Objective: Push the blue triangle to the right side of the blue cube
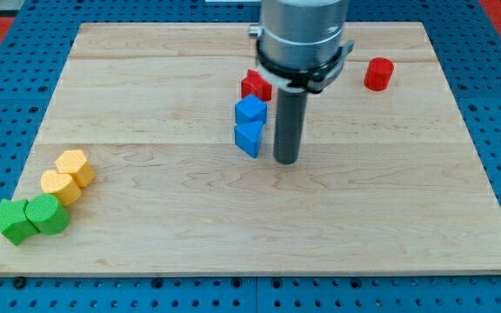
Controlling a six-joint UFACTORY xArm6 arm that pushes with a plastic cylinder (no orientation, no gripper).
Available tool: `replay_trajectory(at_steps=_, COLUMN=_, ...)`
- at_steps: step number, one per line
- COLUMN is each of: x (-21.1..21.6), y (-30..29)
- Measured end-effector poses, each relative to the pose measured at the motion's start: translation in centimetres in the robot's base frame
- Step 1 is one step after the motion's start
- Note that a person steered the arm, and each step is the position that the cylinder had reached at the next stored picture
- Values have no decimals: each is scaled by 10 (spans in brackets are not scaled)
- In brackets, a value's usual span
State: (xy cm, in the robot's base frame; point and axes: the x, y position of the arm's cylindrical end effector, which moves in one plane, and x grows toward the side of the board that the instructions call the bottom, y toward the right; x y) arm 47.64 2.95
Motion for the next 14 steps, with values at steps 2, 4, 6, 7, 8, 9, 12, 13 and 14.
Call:
replay_trajectory(at_steps=2, x=-25, y=-82)
replay_trajectory(at_steps=4, x=-27, y=-30)
replay_trajectory(at_steps=6, x=12, y=21)
replay_trajectory(at_steps=7, x=5, y=38)
replay_trajectory(at_steps=8, x=4, y=38)
replay_trajectory(at_steps=9, x=22, y=68)
replay_trajectory(at_steps=12, x=-3, y=13)
replay_trajectory(at_steps=13, x=-43, y=7)
replay_trajectory(at_steps=14, x=-52, y=20)
